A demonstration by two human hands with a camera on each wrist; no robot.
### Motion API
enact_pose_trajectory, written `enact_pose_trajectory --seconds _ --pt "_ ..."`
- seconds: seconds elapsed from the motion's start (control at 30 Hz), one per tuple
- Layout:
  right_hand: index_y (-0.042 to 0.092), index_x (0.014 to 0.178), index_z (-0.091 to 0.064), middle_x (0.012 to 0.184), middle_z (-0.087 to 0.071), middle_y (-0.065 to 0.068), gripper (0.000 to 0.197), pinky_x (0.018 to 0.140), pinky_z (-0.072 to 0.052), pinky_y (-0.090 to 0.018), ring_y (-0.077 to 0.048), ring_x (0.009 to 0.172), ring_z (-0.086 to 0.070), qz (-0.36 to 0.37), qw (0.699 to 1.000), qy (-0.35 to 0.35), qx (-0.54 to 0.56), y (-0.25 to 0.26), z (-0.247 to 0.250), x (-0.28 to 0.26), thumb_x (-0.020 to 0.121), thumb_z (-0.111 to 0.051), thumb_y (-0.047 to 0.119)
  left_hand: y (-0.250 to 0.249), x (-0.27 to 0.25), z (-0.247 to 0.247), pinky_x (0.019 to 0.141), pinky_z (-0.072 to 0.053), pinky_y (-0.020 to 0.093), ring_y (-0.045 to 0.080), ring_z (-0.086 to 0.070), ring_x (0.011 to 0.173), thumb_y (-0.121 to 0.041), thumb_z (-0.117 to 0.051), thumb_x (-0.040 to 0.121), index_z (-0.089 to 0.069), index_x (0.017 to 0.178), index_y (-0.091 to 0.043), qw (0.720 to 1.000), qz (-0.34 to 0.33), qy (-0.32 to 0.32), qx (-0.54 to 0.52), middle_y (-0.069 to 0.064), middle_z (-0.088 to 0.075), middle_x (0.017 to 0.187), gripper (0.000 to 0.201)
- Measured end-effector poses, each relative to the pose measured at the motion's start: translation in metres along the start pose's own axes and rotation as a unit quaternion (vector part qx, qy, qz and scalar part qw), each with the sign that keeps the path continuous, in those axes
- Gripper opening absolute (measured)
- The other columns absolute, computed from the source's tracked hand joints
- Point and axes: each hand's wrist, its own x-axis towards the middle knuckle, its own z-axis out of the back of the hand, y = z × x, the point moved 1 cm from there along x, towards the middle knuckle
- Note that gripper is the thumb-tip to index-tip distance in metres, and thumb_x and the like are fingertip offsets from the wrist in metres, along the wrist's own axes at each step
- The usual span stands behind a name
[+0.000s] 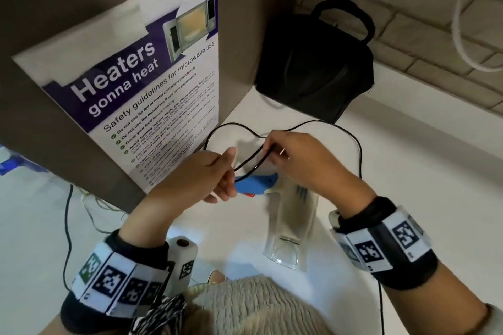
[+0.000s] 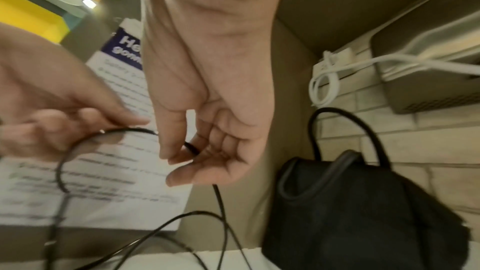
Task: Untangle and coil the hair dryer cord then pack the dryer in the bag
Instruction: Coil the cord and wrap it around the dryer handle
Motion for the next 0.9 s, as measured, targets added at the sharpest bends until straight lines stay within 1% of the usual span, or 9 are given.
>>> enact_pose_trajectory --seconds 0.1,0.2,0.3,0.37,0.47,0.53,0.63,0.77,0.9 --pt "0.024 0.088 -0.063 0.088 -0.068 0.009 0.014 0.074 -0.046 -0.024 -0.013 0.077 -0.062 -0.031 0.994 -0.059 0.089 -0.011 0.017 -0.004 0.088 -0.054 0.014 0.016 0.006 0.0 0.056 -0.049 0.023 0.015 -0.069 0.067 -0.029 -0.038 0.098 -0.065 0.081 -0.01 0.994 0.073 0.065 0.056 0.005 -0.077 0.076 0.038" --pt "0.024 0.088 -0.064 0.087 -0.069 0.01 0.02 0.076 -0.049 -0.024 -0.011 0.077 -0.066 -0.073 0.979 -0.103 0.158 -0.02 0.026 -0.009 0.087 -0.051 0.009 0.036 0.024 -0.008 0.063 -0.055 0.031 0.023 -0.068 0.074 -0.031 -0.042 0.096 -0.062 0.096 -0.006 0.988 0.103 0.004 0.111 0.014 -0.072 0.092 0.032" --pt "0.023 0.089 -0.065 0.09 -0.07 0.006 0.022 0.073 -0.05 -0.017 -0.007 0.077 -0.067 -0.095 0.962 -0.126 0.223 -0.024 0.029 -0.016 0.089 -0.05 0.007 0.048 0.044 -0.014 0.072 -0.058 0.048 0.034 -0.069 0.079 -0.045 -0.05 0.09 -0.06 0.089 0.0 0.979 0.067 -0.071 0.18 0.02 -0.068 0.088 0.047" --pt "0.022 0.09 -0.065 0.091 -0.071 0.005 0.022 0.072 -0.049 -0.015 -0.005 0.076 -0.066 -0.099 0.955 -0.132 0.246 -0.026 0.03 -0.02 0.091 -0.049 0.008 0.052 0.054 -0.018 0.069 -0.058 0.048 0.035 -0.068 0.076 -0.043 -0.061 0.084 -0.056 0.087 0.001 0.977 0.024 -0.074 0.198 0.019 -0.066 0.081 0.045" --pt "0.019 0.096 -0.065 0.092 -0.072 0.002 0.022 0.071 -0.049 -0.019 -0.005 0.074 -0.064 -0.105 0.942 -0.131 0.291 -0.028 0.033 -0.028 0.097 -0.044 0.011 0.053 0.065 -0.023 0.07 -0.055 0.042 0.035 -0.064 0.083 -0.028 -0.068 0.081 -0.053 0.106 0.0 0.966 -0.03 -0.088 0.242 0.021 -0.063 0.097 0.041" --pt "0.013 0.101 -0.065 0.089 -0.073 -0.001 0.024 0.072 -0.048 -0.025 -0.009 0.075 -0.063 -0.099 0.928 -0.129 0.335 -0.029 0.038 -0.034 0.101 -0.042 0.019 0.052 0.074 -0.025 0.076 -0.054 0.04 0.035 -0.063 0.092 -0.022 -0.056 0.091 -0.047 0.12 0.0 0.967 -0.02 -0.1 0.232 0.02 -0.061 0.108 0.038" --pt "0.012 0.104 -0.065 0.091 -0.074 -0.002 0.027 0.076 -0.049 -0.028 -0.013 0.079 -0.065 -0.086 0.922 -0.119 0.36 -0.03 0.048 -0.047 0.1 -0.042 0.026 0.05 0.087 -0.028 0.08 -0.056 0.048 0.04 -0.065 0.089 -0.026 -0.043 0.095 -0.043 0.117 0.001 0.973 0.01 -0.139 0.186 0.025 -0.064 0.103 0.035" --pt "0.018 0.104 -0.066 0.094 -0.074 0.001 0.025 0.079 -0.05 -0.028 -0.012 0.083 -0.065 -0.074 0.925 -0.11 0.356 -0.028 0.056 -0.06 0.099 -0.043 0.027 0.038 0.093 -0.032 0.077 -0.056 0.048 0.039 -0.067 0.082 -0.034 -0.052 0.089 -0.043 0.118 -0.002 0.966 0.03 -0.155 0.203 0.022 -0.065 0.094 0.044" --pt "0.019 0.104 -0.066 0.093 -0.074 0.003 0.024 0.078 -0.049 -0.026 -0.01 0.08 -0.064 -0.069 0.915 -0.125 0.376 -0.025 0.061 -0.067 0.099 -0.044 0.026 0.028 0.099 -0.035 0.066 -0.058 0.04 0.034 -0.07 0.074 -0.02 -0.052 0.088 -0.06 0.082 0.0 0.972 0.038 -0.121 0.197 0.014 -0.067 0.075 0.023"
